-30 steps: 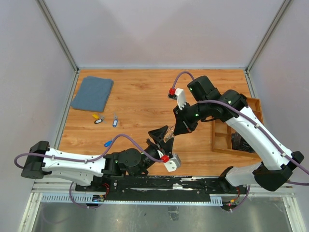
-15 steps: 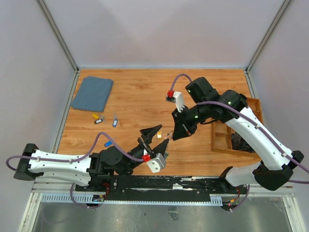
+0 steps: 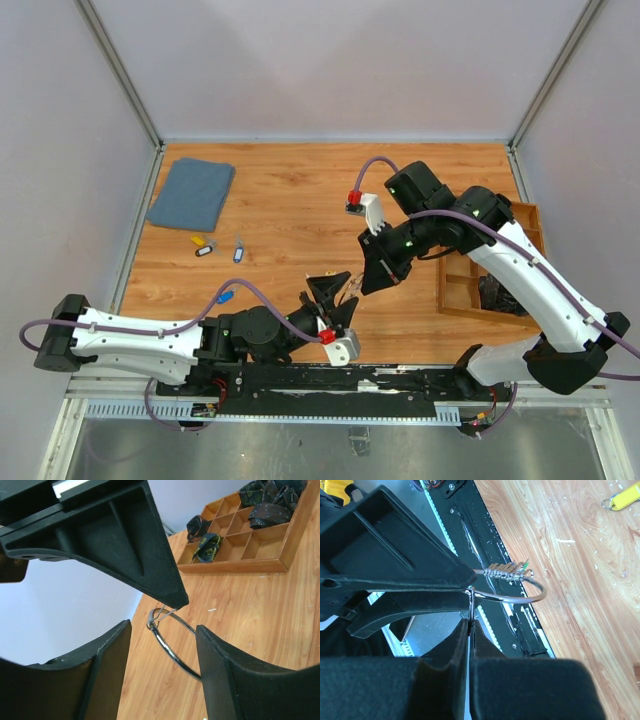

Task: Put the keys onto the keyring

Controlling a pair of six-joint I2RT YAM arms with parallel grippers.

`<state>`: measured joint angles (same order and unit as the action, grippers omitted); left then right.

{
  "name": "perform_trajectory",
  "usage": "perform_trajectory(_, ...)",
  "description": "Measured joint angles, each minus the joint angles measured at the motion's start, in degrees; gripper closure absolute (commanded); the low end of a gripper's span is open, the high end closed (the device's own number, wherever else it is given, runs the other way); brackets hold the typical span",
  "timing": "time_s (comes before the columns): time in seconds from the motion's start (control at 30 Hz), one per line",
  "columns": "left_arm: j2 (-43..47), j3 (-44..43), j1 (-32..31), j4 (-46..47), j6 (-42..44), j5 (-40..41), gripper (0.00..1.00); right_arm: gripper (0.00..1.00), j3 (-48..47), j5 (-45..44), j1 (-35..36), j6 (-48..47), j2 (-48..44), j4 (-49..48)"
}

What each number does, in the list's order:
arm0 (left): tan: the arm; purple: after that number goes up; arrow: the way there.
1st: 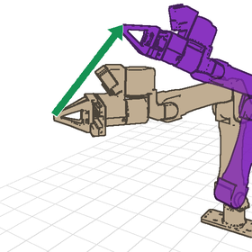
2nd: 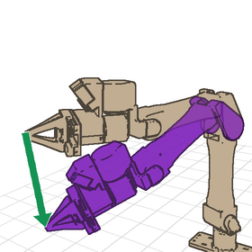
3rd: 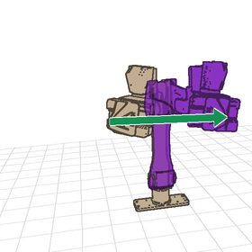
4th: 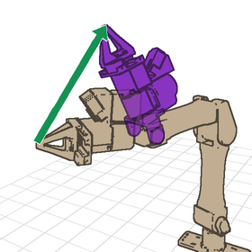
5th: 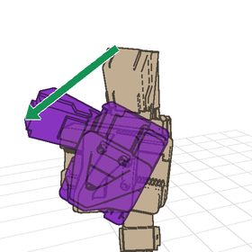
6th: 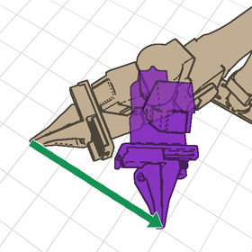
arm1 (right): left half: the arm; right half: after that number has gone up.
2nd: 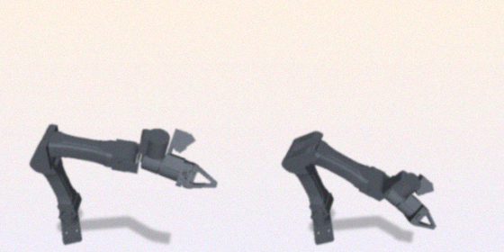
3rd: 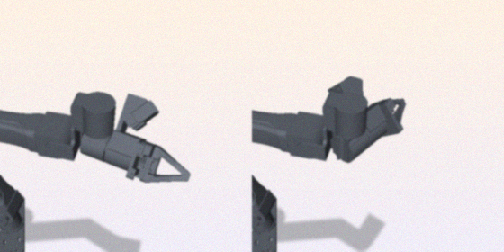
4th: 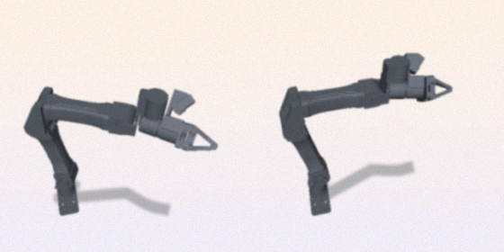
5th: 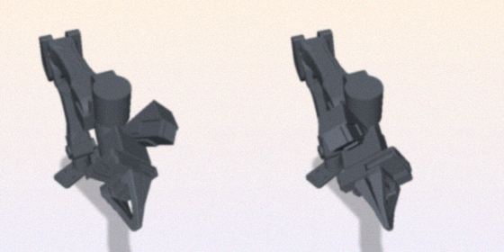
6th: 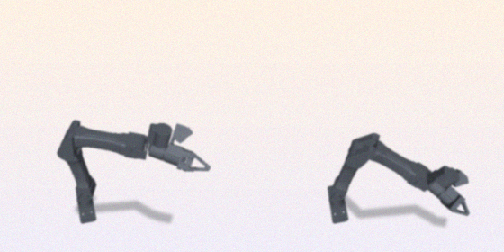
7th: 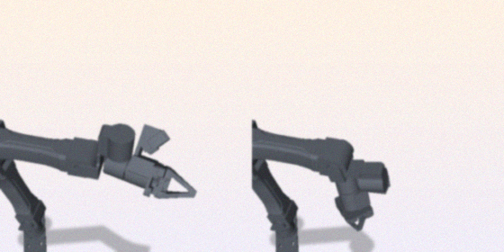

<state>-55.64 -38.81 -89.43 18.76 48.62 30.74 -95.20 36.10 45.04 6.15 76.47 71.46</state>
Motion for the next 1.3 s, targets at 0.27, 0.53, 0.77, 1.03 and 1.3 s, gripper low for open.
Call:
perform_trajectory(0.27,-3.34,-0.5,0.0,0.5,3.3,1.31,0.51,0.99,0.0,1.07,0.0,-0.26,0.17,0.74)
perform_trajectory(0.53,-5.05,-1.86,0.0,0.92,5.6,1.86,0.54,0.99,0.0,1.18,0.0,-0.57,1.03,1.2)
perform_trajectory(0.77,-5.81,-2.71,-0.02,1.42,6.29,1.42,0.67,0.99,0.0,1.18,0.11,-0.59,1.22,1.44)
perform_trajectory(1.03,-6.23,-2.71,-0.02,0.79,6.67,1.25,0.78,0.99,0.0,1.11,0.35,-0.68,1.22,2.01)
perform_trajectory(1.3,-6.58,-2.64,-0.07,-0.2,7.06,1.25,0.99,0.99,-0.13,0.63,0.37,-1.03,1.22,2.54)
